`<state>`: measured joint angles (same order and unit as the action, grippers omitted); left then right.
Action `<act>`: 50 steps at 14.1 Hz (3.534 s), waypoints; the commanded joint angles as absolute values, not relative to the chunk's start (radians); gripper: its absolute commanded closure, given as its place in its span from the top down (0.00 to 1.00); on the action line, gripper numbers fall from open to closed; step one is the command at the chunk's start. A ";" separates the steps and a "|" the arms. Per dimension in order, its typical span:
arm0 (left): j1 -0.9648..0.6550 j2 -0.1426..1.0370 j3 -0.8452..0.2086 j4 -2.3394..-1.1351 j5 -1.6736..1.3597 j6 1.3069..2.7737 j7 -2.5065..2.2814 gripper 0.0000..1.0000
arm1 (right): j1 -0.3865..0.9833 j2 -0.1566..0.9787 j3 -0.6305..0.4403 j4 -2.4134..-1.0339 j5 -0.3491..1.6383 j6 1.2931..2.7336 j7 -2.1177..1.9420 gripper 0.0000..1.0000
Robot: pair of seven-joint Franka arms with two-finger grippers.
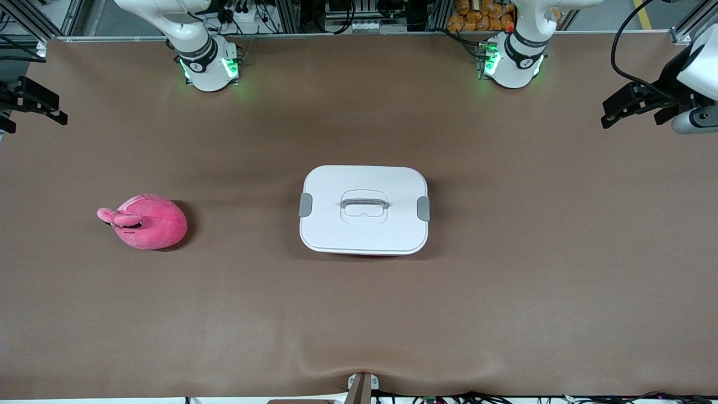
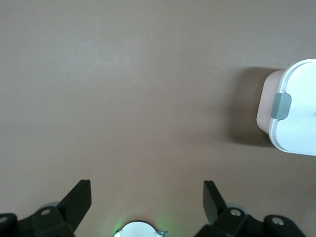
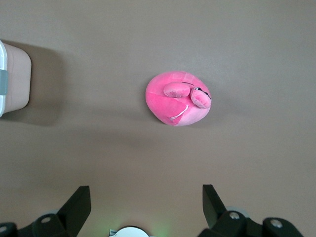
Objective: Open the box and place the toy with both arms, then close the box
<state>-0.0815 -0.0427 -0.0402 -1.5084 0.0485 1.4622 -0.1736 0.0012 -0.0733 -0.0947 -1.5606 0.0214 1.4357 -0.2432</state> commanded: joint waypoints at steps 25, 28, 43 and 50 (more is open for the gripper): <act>-0.207 0.159 -0.121 -1.482 -0.025 1.612 -0.739 1.00 | -0.012 0.002 -0.097 -1.537 0.009 1.424 -0.227 1.00; -0.241 0.187 -0.123 -1.483 -0.025 1.643 -0.859 1.00 | -0.014 0.002 -0.097 -1.536 0.008 1.424 -0.227 1.00; -0.486 0.402 -0.121 -1.482 0.061 1.873 -1.610 1.00 | -0.023 0.002 -0.097 -1.536 0.009 1.424 -0.229 1.00; -0.551 0.488 -0.121 -1.476 0.060 1.960 -1.880 1.00 | -0.023 0.002 -0.098 -1.537 0.011 1.422 -0.235 1.00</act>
